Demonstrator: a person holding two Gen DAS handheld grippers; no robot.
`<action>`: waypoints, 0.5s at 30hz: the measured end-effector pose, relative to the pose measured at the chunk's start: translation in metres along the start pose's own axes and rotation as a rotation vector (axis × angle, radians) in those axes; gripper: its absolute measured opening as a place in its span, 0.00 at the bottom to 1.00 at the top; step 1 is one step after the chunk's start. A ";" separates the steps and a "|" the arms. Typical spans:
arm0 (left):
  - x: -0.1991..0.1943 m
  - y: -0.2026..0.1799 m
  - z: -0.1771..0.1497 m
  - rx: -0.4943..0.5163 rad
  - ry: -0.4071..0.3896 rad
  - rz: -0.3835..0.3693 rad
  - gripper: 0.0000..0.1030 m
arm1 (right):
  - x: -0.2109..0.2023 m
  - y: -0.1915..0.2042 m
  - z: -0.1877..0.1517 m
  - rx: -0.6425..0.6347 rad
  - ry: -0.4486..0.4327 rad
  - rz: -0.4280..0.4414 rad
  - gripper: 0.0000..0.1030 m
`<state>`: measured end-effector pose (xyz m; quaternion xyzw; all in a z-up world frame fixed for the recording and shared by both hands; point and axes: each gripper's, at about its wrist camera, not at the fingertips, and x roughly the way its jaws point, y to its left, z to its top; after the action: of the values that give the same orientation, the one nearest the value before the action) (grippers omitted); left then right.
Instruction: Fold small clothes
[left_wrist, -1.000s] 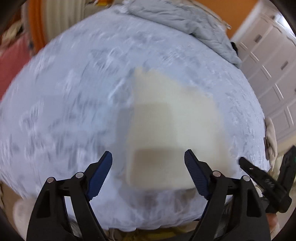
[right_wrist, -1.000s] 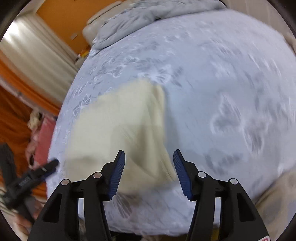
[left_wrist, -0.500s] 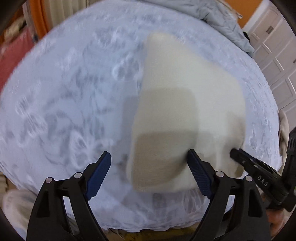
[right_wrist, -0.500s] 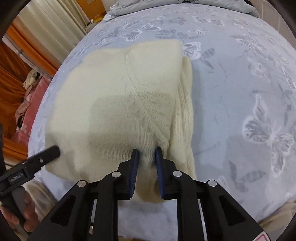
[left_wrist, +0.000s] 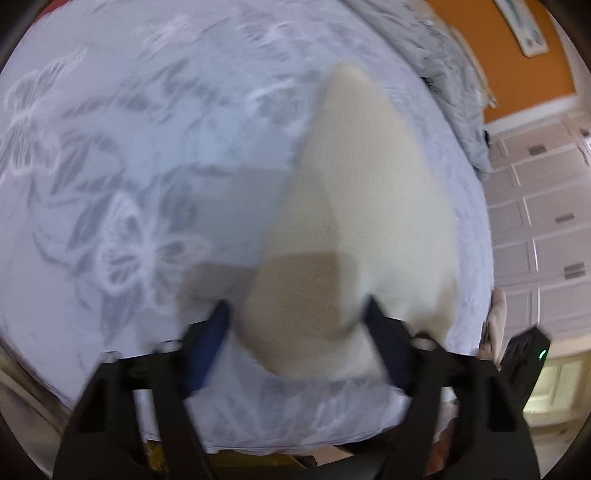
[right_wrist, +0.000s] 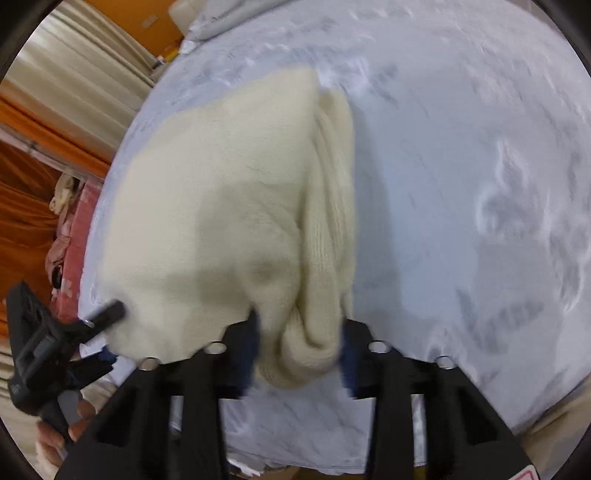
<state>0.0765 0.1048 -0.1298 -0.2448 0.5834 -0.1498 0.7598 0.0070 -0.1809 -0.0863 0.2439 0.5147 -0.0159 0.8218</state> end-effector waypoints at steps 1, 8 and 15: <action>-0.006 -0.012 0.000 0.059 -0.027 0.039 0.62 | -0.008 0.003 0.002 -0.021 -0.022 0.001 0.29; 0.026 -0.020 -0.009 0.156 0.021 0.198 0.82 | 0.031 -0.027 -0.016 -0.001 0.092 -0.075 0.50; -0.016 -0.034 -0.020 0.232 -0.093 0.274 0.80 | -0.052 0.008 -0.014 -0.021 -0.157 -0.047 0.13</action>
<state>0.0546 0.0804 -0.1022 -0.0805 0.5542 -0.0995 0.8225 -0.0270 -0.1796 -0.0433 0.2209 0.4544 -0.0489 0.8616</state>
